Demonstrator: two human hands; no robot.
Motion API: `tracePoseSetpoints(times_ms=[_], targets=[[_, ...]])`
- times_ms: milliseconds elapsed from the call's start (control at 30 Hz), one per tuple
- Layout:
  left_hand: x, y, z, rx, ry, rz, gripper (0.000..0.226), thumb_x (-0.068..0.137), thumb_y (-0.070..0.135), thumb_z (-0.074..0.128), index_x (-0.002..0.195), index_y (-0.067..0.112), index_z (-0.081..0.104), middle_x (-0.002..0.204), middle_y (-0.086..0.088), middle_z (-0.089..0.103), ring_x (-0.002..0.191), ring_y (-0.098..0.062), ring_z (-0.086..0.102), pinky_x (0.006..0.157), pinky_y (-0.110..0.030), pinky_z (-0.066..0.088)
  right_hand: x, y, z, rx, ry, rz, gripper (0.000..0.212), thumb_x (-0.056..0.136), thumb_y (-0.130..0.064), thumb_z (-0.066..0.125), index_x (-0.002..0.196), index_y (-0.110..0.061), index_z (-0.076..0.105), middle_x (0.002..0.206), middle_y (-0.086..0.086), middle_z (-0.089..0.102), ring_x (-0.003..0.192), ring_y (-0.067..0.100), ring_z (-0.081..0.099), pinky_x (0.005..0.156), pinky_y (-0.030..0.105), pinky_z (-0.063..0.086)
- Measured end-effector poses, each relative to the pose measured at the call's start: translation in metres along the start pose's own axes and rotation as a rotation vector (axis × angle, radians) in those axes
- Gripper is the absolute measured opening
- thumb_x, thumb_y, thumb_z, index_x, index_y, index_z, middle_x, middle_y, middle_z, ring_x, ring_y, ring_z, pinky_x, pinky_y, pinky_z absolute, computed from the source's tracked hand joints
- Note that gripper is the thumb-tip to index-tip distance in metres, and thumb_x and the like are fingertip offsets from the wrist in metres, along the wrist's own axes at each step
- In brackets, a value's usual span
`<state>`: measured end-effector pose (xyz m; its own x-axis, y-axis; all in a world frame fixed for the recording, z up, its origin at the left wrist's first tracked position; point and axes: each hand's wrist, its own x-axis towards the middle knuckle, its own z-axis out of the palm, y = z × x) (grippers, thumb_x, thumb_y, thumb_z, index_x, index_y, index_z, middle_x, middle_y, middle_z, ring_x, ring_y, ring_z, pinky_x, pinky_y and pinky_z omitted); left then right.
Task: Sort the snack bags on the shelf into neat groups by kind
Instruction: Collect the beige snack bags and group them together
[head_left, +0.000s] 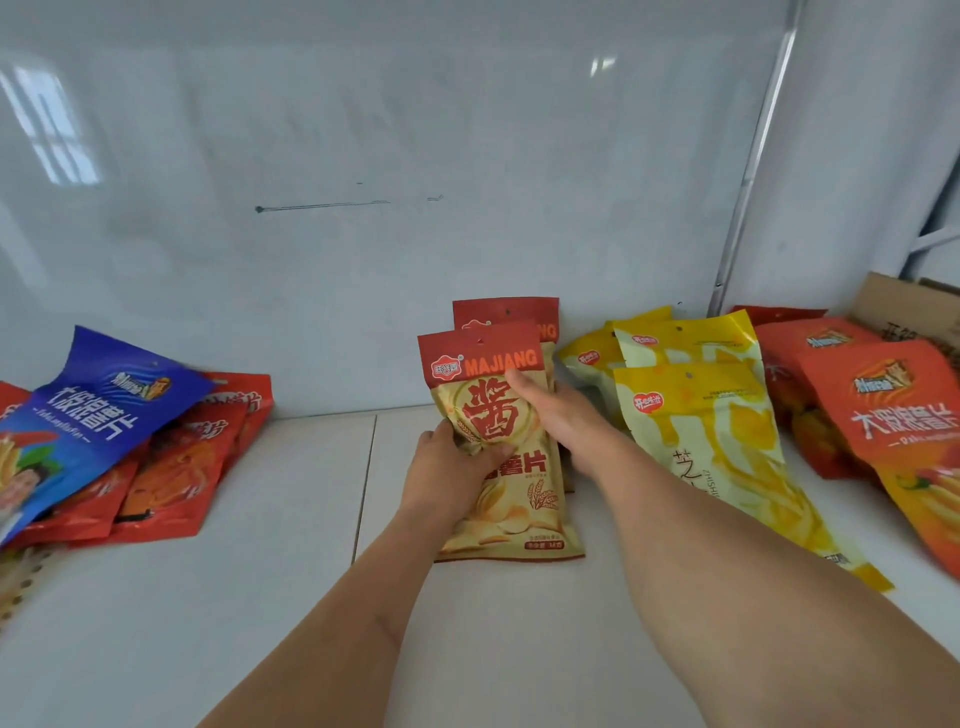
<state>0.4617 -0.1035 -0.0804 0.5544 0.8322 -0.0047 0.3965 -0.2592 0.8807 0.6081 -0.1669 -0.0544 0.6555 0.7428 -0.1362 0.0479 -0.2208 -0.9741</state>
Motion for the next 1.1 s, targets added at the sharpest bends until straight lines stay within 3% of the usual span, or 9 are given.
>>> tracePoseSetpoints(times_ms=[200,267,400,533,600,700,767,867,1100], targets=[[0.002,0.002,0.004,0.086,0.053,-0.021,0.065,0.071,0.062,0.076,0.123,0.024,0.061,0.114,0.002,0.067,0.098,-0.018,0.068,0.088,-0.045,0.059,0.013,0.01,0.004,-0.111,0.046,-0.117,0.027,0.09,-0.048,0.068,0.103,-0.025,0.07,0.103,-0.003,0.075,0.098,0.018,0.07,0.077,0.03,0.054],[0.001,0.002,0.005,0.103,0.076,-0.025,0.063,0.075,0.06,0.077,0.123,0.022,0.061,0.116,0.001,0.066,0.1,-0.019,0.067,0.088,-0.044,0.058,0.015,0.011,0.006,-0.15,0.075,-0.136,0.028,0.09,-0.048,0.068,0.104,-0.024,0.071,0.104,-0.002,0.075,0.101,0.02,0.07,0.088,0.035,0.055],[-0.002,0.005,0.002,0.099,0.104,-0.036,0.068,0.077,0.058,0.077,0.13,0.019,0.057,0.124,-0.002,0.065,0.108,-0.022,0.066,0.093,-0.045,0.057,0.018,0.008,0.009,-0.217,0.136,-0.115,0.023,0.088,-0.05,0.069,0.089,-0.028,0.062,0.094,-0.007,0.068,0.097,0.02,0.067,0.09,0.037,0.053],[-0.012,0.007,-0.014,-0.001,0.144,-0.086,0.099,0.08,0.059,0.076,0.156,0.013,0.032,0.145,-0.005,0.053,0.127,-0.025,0.058,0.103,-0.044,0.051,0.012,0.0,0.018,-0.342,0.278,-0.098,0.057,0.086,-0.058,0.067,0.118,-0.014,0.05,0.116,0.004,0.067,0.108,0.028,0.066,0.089,0.04,0.054],[-0.019,0.004,-0.028,0.015,0.181,-0.091,0.094,0.086,0.058,0.071,0.157,0.012,0.031,0.144,-0.005,0.054,0.13,-0.025,0.056,0.106,-0.042,0.048,0.004,-0.005,0.024,-0.443,0.327,-0.128,0.063,0.09,-0.058,0.062,0.128,-0.011,0.044,0.132,0.009,0.059,0.12,0.031,0.059,0.09,0.04,0.05],[-0.032,-0.005,-0.054,0.088,0.231,-0.093,0.073,0.095,0.052,0.061,0.153,0.013,0.041,0.133,-0.002,0.061,0.128,-0.024,0.056,0.104,-0.037,0.045,-0.009,-0.01,0.035,-0.683,0.401,-0.224,0.082,0.094,-0.059,0.052,0.153,-0.007,0.026,0.155,0.017,0.036,0.142,0.036,0.037,0.11,0.049,0.038],[-0.042,-0.013,-0.073,0.2,0.257,-0.07,0.061,0.098,0.049,0.057,0.148,0.014,0.049,0.137,-0.004,0.061,0.127,-0.024,0.057,0.101,-0.035,0.045,-0.021,-0.014,0.049,-0.845,0.424,-0.333,0.071,0.097,-0.054,0.048,0.15,-0.009,0.033,0.156,0.016,0.033,0.145,0.035,0.03,0.115,0.051,0.031],[-0.061,-0.029,-0.105,0.348,0.304,-0.045,0.05,0.1,0.045,0.054,0.143,0.019,0.054,0.14,-0.001,0.058,0.124,-0.023,0.059,0.098,-0.036,0.046,-0.039,-0.023,0.08,-0.976,0.383,-0.497,0.049,0.099,-0.046,0.045,0.135,-0.013,0.052,0.147,0.009,0.044,0.137,0.031,0.038,0.11,0.048,0.035],[-0.108,-0.074,-0.202,0.652,0.38,0.034,0.04,0.103,0.042,0.05,0.134,0.019,0.057,0.136,-0.003,0.056,0.115,-0.028,0.061,0.078,-0.036,0.045,-0.089,-0.036,0.192,-1.069,0.181,-0.59,0.041,0.102,-0.041,0.043,0.13,-0.015,0.059,0.136,0.008,0.055,0.125,0.029,0.05,0.101,0.042,0.038]])
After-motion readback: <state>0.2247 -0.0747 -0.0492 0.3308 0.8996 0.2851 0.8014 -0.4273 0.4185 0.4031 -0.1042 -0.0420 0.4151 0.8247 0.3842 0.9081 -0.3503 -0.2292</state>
